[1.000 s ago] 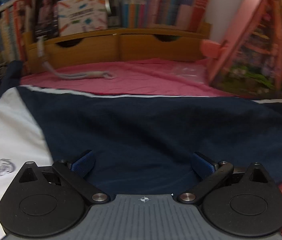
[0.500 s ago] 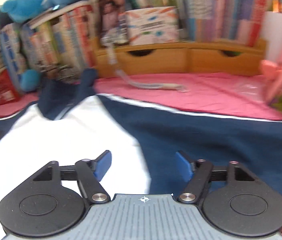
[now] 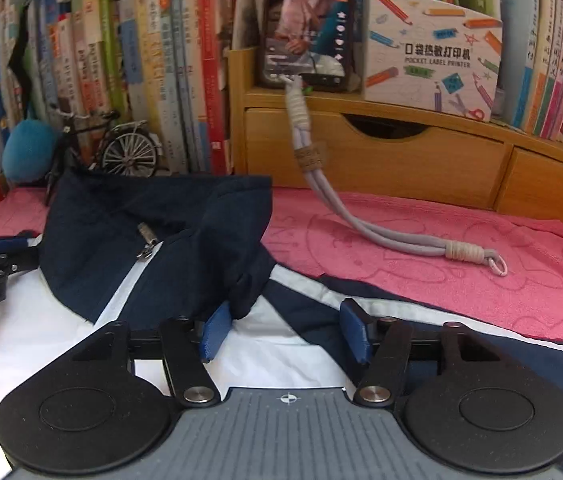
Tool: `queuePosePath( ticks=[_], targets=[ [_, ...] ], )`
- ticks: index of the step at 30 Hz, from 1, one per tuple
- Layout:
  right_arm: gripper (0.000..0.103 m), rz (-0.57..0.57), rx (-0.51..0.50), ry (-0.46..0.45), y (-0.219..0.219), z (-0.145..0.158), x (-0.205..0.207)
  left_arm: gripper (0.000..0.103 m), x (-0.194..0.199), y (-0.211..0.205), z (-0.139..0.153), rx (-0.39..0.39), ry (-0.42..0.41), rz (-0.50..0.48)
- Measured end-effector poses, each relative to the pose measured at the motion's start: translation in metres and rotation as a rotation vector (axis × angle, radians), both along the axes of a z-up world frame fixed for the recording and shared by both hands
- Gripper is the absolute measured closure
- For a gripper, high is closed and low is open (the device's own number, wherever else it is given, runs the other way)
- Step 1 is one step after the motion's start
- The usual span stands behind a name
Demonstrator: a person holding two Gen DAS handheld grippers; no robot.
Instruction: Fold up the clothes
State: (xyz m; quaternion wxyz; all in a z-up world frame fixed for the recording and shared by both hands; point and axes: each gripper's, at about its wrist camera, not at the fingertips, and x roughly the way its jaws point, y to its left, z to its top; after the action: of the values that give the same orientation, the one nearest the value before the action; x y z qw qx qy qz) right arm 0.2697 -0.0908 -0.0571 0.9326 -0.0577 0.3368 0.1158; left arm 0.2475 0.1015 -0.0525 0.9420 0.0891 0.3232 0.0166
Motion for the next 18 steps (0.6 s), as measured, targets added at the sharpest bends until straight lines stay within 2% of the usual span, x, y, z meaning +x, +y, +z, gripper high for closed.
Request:
queuePosePath(
  ticks=[2,7,9,11,13,14,16,17,18],
  targets=[
    [0.03,-0.014,-0.006,-0.02,-0.005,-0.002,0.004,0.082,0.003,0.002,0.0,-0.002,0.001,0.0],
    [0.022,-0.073,0.044,0.001,-0.013,-0.004,0.015,0.079,0.007,0.008,0.0,-0.038,0.006,0.008],
    [0.016,-0.106,0.07,0.008,-0.017,-0.003,0.016,0.078,0.007,0.007,-0.001,-0.032,0.006,0.011],
    [0.016,-0.144,0.154,0.017,-0.025,0.0,0.012,0.077,0.006,0.002,-0.001,0.002,0.003,0.012],
    [0.017,-0.157,0.307,0.036,-0.039,0.005,0.003,0.078,0.006,-0.002,-0.002,0.035,0.001,0.011],
    [0.02,-0.131,0.293,0.045,-0.036,0.007,-0.003,0.078,0.006,-0.004,-0.002,0.05,-0.001,0.011],
    [0.047,-0.052,0.18,0.061,-0.021,0.01,-0.016,0.078,0.006,-0.005,-0.002,0.066,-0.001,0.01],
    [0.083,-0.013,0.124,0.07,-0.013,0.012,-0.023,0.078,0.006,-0.005,-0.002,0.063,0.0,0.011],
    [0.091,0.022,0.057,0.071,-0.004,0.011,-0.029,0.078,0.006,-0.004,-0.002,0.059,0.0,0.012]
  ],
)
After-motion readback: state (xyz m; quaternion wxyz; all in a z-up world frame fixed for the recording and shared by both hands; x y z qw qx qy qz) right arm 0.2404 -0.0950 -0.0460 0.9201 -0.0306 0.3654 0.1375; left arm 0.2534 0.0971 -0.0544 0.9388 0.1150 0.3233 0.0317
